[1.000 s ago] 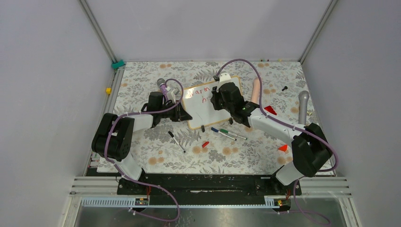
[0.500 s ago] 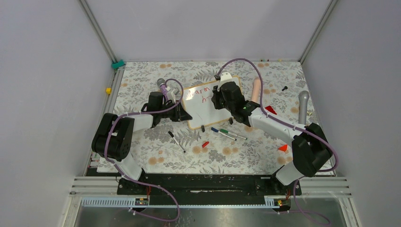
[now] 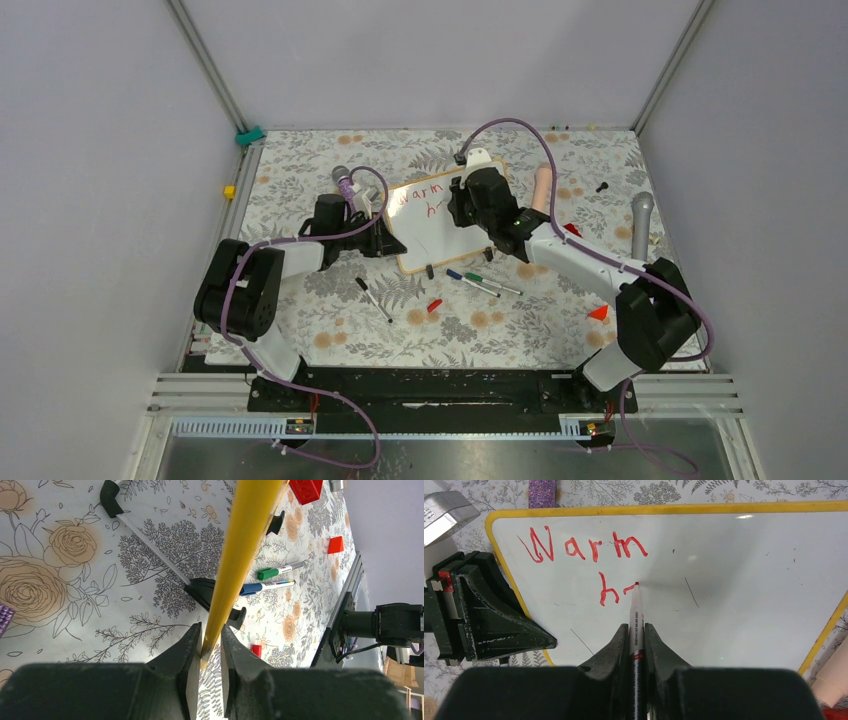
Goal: Write a sentence on the whiteboard
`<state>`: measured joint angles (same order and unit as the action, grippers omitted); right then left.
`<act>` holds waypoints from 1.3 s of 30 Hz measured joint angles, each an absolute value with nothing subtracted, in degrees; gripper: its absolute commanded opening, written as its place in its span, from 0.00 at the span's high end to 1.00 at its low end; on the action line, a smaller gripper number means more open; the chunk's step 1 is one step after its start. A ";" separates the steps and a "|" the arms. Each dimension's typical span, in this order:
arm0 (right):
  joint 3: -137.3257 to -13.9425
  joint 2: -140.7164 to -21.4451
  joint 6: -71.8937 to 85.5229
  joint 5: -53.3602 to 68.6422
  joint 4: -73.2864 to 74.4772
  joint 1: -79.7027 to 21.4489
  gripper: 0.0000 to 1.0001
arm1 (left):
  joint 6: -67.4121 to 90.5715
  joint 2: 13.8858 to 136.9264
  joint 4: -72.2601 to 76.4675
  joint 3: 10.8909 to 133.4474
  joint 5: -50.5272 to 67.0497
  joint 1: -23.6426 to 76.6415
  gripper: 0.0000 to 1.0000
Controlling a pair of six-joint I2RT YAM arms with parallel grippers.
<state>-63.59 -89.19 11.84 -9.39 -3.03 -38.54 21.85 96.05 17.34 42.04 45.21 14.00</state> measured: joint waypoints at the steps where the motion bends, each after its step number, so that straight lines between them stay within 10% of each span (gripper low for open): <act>1: -63.79 -89.32 11.84 -9.37 -2.92 -38.54 1.00 | 21.87 96.05 17.32 42.04 45.21 14.02 1.00; 39: -63.02 -89.89 13.17 -4.80 -3.46 -38.33 1.00 | 21.82 96.05 17.32 42.04 45.04 14.15 1.00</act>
<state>-63.02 -89.89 13.17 -4.80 -3.46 -38.33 21.82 96.05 17.32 42.04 45.04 14.15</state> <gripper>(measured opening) 0.160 0.173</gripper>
